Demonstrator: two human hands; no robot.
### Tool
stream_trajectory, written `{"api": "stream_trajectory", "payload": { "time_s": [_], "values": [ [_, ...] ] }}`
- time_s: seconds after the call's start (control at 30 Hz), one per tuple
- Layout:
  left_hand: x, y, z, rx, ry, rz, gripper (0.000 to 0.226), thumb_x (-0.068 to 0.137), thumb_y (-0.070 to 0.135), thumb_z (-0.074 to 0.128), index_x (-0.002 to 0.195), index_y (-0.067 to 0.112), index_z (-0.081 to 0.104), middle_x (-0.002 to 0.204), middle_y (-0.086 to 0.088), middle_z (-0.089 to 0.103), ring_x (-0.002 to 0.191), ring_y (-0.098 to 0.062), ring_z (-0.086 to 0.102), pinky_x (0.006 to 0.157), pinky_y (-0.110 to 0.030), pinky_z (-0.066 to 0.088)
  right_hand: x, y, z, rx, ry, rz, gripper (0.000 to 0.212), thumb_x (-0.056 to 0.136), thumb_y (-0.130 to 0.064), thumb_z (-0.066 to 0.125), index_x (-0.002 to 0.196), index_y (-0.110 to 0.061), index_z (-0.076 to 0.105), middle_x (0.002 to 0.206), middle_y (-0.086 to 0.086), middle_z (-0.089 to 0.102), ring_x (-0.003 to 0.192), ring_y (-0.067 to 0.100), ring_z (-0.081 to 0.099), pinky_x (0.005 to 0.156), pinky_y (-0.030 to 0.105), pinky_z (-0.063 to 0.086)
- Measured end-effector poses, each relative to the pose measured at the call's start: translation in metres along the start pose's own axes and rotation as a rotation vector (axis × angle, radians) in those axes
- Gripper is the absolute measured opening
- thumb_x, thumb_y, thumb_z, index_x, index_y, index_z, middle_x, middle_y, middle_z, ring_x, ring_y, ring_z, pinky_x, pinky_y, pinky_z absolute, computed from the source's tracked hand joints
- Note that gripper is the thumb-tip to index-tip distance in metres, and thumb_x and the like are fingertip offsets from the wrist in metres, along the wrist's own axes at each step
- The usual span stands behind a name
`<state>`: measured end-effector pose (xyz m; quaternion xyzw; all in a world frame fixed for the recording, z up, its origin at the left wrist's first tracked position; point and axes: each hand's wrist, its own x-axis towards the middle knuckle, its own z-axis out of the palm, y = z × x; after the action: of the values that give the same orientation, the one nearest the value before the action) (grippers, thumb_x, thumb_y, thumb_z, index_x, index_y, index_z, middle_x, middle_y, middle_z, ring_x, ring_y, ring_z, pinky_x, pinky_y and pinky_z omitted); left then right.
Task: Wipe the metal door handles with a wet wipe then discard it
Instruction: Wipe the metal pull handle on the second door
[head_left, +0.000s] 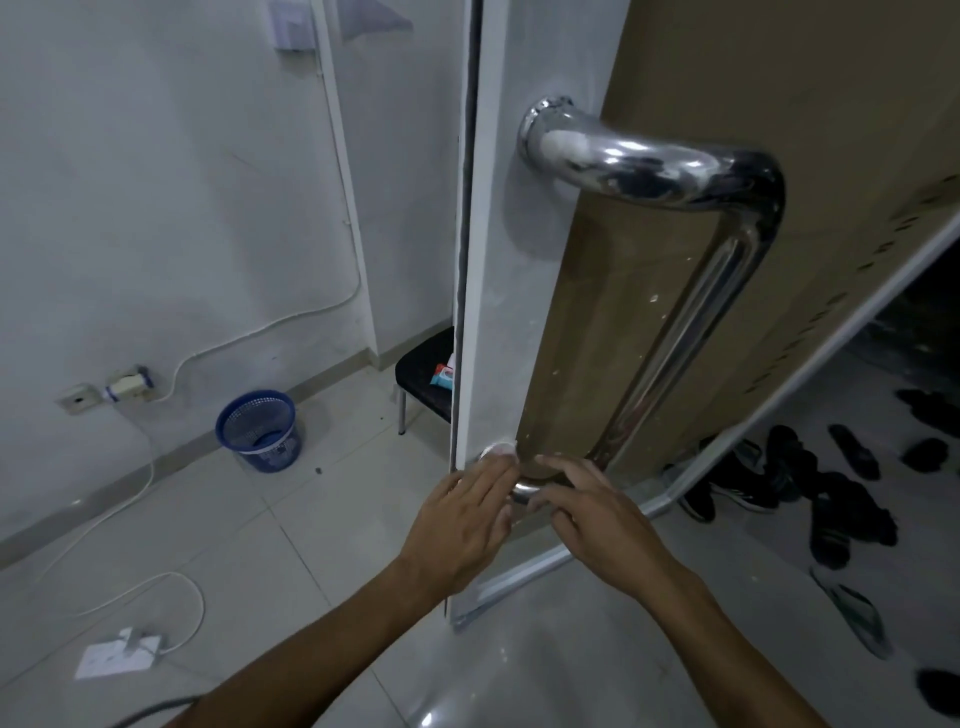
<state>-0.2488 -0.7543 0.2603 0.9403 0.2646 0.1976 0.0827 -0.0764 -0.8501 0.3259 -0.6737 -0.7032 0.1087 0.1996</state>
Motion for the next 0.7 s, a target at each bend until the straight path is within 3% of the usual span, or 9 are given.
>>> {"api": "stream_trajectory", "payload": {
  "time_s": [0.1,0.2,0.3,0.37,0.43,0.47,0.57,0.63,0.7],
  "values": [
    [-0.011,0.009,0.01,-0.111,0.058,-0.074,0.051,0.1,0.023,0.035,0.148,0.007,0.03,0.155,-0.008,0.028,0.144,-0.021,0.028,0.115,-0.04,0.028,-0.002,0.001,0.006,-0.009,0.051,0.018,0.023,0.085,0.0,0.06,0.097,-0.014,0.073,0.134,0.003,0.057,0.127,0.022,0.05,0.093,0.034,0.05],
    [-0.01,0.033,0.017,-0.377,0.109,-0.212,0.053,0.102,0.012,0.037,0.149,0.002,0.014,0.159,-0.012,0.009,0.149,-0.022,0.01,0.121,-0.037,0.013,-0.004,0.004,0.01,-0.003,0.068,0.001,0.026,0.082,0.004,0.062,0.097,-0.014,0.074,0.13,0.003,0.06,0.124,0.022,0.053,0.094,0.03,0.048],
    [-0.007,0.065,0.016,-0.725,0.141,-0.426,0.059,0.104,0.012,0.033,0.15,0.01,-0.004,0.158,0.003,-0.016,0.145,0.003,-0.011,0.118,-0.018,-0.002,-0.006,0.009,0.01,0.009,0.062,-0.003,0.03,0.08,0.007,0.06,0.099,-0.012,0.074,0.13,0.003,0.06,0.124,0.021,0.052,0.098,0.025,0.042],
    [-0.001,0.084,0.012,-0.903,0.16,-0.576,0.061,0.104,0.016,0.032,0.148,0.021,-0.01,0.152,0.017,-0.02,0.132,0.026,-0.011,0.108,0.0,0.0,-0.007,0.011,0.01,0.014,0.051,-0.005,0.032,0.08,0.008,0.059,0.101,-0.011,0.074,0.13,0.003,0.06,0.124,0.021,0.052,0.098,0.022,0.039],
    [0.008,0.094,0.009,-1.044,0.202,-0.722,0.059,0.104,0.021,0.029,0.146,0.029,-0.012,0.148,0.027,-0.01,0.119,0.039,-0.001,0.095,0.01,0.007,-0.008,0.013,0.01,0.038,0.032,-0.001,0.034,0.082,0.009,0.058,0.105,-0.011,0.073,0.131,0.002,0.059,0.124,0.019,0.05,0.098,0.022,0.039],
    [0.014,0.096,0.007,-1.117,0.234,-0.796,0.058,0.105,0.023,0.028,0.148,0.031,-0.01,0.147,0.028,-0.002,0.118,0.038,0.007,0.093,0.01,0.011,-0.009,0.014,0.009,0.045,0.03,-0.001,0.035,0.082,0.009,0.057,0.107,-0.011,0.072,0.131,0.002,0.058,0.124,0.019,0.05,0.098,0.023,0.039],
    [0.034,0.094,0.001,-1.402,0.355,-1.045,0.048,0.105,0.026,0.032,0.152,0.026,0.021,0.145,0.007,0.036,0.127,-0.002,0.041,0.101,-0.016,0.033,-0.011,0.017,0.007,0.059,0.02,-0.001,0.038,0.081,0.009,0.054,0.108,-0.012,0.072,0.131,0.002,0.058,0.123,0.018,0.049,0.097,0.023,0.04],
    [0.044,0.086,-0.006,-1.562,0.407,-1.178,0.033,0.102,0.024,0.037,0.132,0.018,0.051,0.121,-0.007,0.057,0.105,-0.017,0.057,0.086,-0.026,0.044,-0.012,0.018,0.005,0.077,0.027,-0.005,0.037,0.08,0.009,0.054,0.105,-0.012,0.072,0.13,0.002,0.058,0.123,0.018,0.05,0.096,0.024,0.041],
    [0.048,0.075,-0.013,-1.684,0.432,-1.193,0.026,0.098,0.021,0.041,0.109,0.01,0.061,0.099,-0.011,0.065,0.086,-0.019,0.063,0.074,-0.027,0.048,-0.012,0.019,0.005,0.094,0.031,-0.008,0.035,0.081,0.008,0.054,0.102,-0.013,0.072,0.129,0.001,0.059,0.122,0.017,0.05,0.095,0.022,0.039]
  ]
}}
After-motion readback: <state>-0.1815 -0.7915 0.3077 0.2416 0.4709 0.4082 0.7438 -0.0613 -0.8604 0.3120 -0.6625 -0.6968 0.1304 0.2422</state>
